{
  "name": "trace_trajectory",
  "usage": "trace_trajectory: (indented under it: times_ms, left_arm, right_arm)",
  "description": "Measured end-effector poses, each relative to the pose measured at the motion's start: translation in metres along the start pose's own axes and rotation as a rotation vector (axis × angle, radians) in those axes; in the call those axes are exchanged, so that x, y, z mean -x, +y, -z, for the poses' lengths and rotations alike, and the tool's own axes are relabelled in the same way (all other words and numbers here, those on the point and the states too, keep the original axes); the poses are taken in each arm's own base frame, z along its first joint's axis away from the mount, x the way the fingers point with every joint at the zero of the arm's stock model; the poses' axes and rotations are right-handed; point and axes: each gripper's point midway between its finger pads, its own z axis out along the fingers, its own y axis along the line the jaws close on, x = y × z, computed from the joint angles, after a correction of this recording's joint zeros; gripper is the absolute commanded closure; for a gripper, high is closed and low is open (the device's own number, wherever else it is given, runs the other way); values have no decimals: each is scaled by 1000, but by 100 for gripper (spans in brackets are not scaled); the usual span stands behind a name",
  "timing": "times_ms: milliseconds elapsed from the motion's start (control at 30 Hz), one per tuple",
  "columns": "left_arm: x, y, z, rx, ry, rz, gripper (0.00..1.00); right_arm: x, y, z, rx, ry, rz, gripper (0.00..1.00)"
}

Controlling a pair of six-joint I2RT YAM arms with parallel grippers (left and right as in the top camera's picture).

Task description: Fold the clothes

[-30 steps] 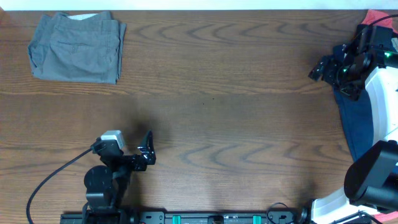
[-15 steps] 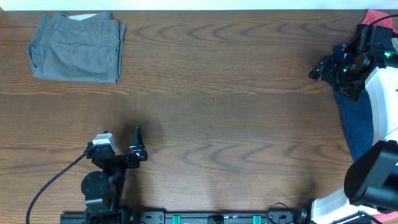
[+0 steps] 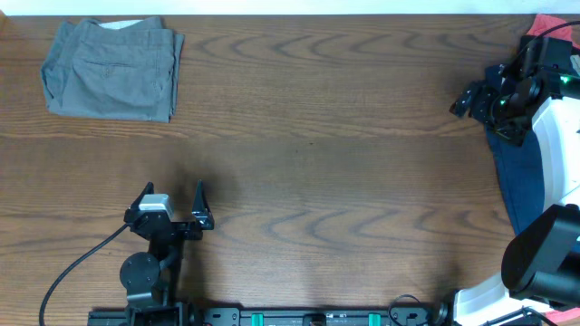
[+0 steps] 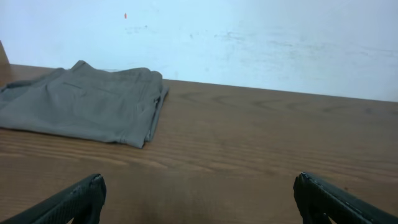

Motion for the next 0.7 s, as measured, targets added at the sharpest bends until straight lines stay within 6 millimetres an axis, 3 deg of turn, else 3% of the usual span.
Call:
trace_trajectory:
  times_ms: [100,300,400,500,700]
  left_arm:
    - [4,-1,-1,-5,-26,-5,2]
    - [36,-6,2,-27,-167,-33,2]
    - [25,-4,0,-21,-122,-35,2]
    - [-1,-1,-2,-10,-18,-27,2]
    - [-2,0,-1,-1,-6,-28,2]
  right_arm:
    - [0,0,0,0,0,0,1]
    - [0,0,0,0,0,0,1]
    - [0,0,0,0,0,0,1]
    - [0,0,0,0,0,0,1]
    - [0,0,0,0,0,0,1]
